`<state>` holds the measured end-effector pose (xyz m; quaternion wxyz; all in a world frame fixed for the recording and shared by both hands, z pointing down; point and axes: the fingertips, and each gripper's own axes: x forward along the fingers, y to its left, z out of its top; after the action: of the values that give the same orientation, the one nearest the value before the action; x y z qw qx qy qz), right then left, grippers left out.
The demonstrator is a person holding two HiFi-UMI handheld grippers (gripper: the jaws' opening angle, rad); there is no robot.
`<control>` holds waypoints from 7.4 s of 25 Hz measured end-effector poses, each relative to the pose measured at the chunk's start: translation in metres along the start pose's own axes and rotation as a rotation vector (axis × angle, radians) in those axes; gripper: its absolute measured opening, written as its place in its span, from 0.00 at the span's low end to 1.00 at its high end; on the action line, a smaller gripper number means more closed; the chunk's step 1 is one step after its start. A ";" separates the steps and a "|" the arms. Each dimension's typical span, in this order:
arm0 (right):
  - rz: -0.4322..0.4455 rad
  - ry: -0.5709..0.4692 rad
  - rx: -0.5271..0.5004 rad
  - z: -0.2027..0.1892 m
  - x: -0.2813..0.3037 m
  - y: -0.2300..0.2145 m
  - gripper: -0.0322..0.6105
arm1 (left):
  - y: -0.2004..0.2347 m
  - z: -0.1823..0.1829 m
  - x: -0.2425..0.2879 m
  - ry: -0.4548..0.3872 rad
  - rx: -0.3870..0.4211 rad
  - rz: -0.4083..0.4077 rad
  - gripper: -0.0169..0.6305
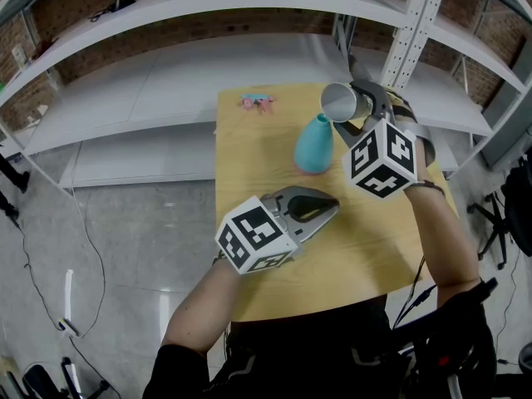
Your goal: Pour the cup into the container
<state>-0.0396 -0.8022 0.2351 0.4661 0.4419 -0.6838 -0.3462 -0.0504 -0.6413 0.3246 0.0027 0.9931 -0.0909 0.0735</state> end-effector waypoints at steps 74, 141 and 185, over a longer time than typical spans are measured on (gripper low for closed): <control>0.111 -0.054 1.083 -0.211 0.009 0.010 0.52 | 0.001 0.003 -0.005 0.000 -0.003 0.009 0.03; 0.144 -0.316 1.155 -0.174 -0.344 0.152 0.05 | -0.243 -0.025 -0.067 -0.159 -0.204 0.705 0.03; 0.177 -0.396 1.138 -0.198 -1.100 0.445 0.05 | -1.038 -0.013 -0.095 -0.125 -0.142 0.769 0.03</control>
<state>0.2143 0.3701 0.3291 0.0475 0.4904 -0.8693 0.0382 0.0431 0.3972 0.3317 0.0382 0.8866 -0.4610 0.0023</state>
